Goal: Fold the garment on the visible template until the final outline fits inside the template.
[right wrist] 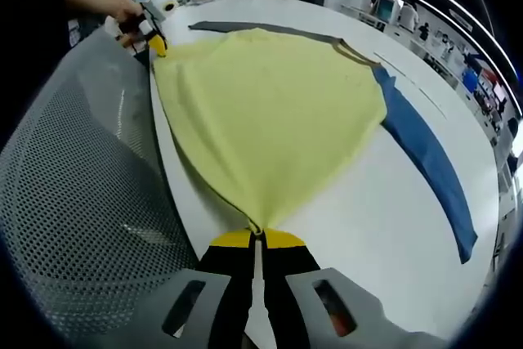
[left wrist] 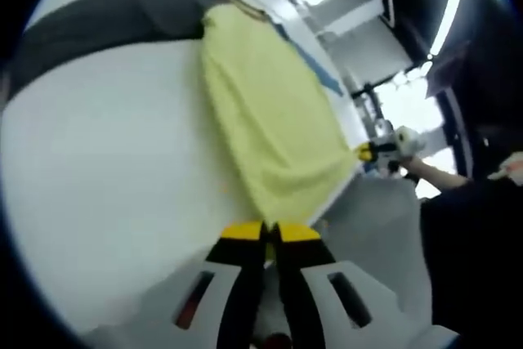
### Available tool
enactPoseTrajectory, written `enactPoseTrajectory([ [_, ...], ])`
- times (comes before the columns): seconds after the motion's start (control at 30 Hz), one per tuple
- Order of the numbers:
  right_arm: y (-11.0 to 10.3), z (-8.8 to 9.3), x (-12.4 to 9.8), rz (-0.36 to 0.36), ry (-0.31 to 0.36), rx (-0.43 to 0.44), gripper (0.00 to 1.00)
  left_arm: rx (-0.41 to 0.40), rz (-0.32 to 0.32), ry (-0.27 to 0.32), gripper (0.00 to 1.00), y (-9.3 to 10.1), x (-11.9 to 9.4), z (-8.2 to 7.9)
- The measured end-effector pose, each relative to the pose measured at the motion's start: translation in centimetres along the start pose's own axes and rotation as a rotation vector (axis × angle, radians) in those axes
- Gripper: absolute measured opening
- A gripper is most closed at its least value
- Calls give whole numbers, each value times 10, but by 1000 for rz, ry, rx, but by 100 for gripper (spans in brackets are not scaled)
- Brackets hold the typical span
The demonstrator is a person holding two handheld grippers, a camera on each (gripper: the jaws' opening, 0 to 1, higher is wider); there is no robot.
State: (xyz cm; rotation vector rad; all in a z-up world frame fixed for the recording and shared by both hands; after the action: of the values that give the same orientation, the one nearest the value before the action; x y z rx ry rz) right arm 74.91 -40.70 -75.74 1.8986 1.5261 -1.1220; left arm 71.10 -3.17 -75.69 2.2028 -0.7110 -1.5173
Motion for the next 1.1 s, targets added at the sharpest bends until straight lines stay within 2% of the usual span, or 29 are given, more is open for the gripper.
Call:
enactPoseTrajectory([
  [0.23,-2,1,2,-4,-15,-31,3,-24,-69,-43,1,-12,-1,11],
  [0.47,-6,0,-3,-17,-17,-112,4,-37,-82,-41,1,-14,1,12],
  [0.57,-7,1,-6,-18,-45,-173,4,-39,-84,-46,1,-14,1,12],
  [0.63,-14,6,-7,-45,-96,-218,2,-38,-87,-51,0,-14,1,12],
  [0.67,-14,8,-8,-36,-114,-240,2,-38,-88,-53,0,-14,1,12],
  [0.77,-16,10,-11,-48,-110,-221,2,-41,-91,-57,0,-14,0,13],
  [0.93,-1,-6,-24,38,-23,-124,2,-16,-123,-85,0,-13,-5,11],
  [1.0,5,-20,-26,62,36,-79,2,-8,-129,-76,0,-12,-9,6],
  [1.1,10,-27,-16,77,18,-88,2,-10,-134,3,0,-3,-10,-16],
])
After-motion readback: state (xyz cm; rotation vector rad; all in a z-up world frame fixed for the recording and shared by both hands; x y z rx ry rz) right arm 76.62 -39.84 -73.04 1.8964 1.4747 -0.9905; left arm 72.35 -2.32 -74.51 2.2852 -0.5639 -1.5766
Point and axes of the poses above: the point that each gripper's makers call its tool centre point, and the gripper's own axes: x roughly forward along the fingers, y roughly to its right, z roughly out of its underside, the point moved 2 cm from there along -x, roughly backward along the fingers, and after that the axes turned 12 degrees about -z, right-handed, at the moved point
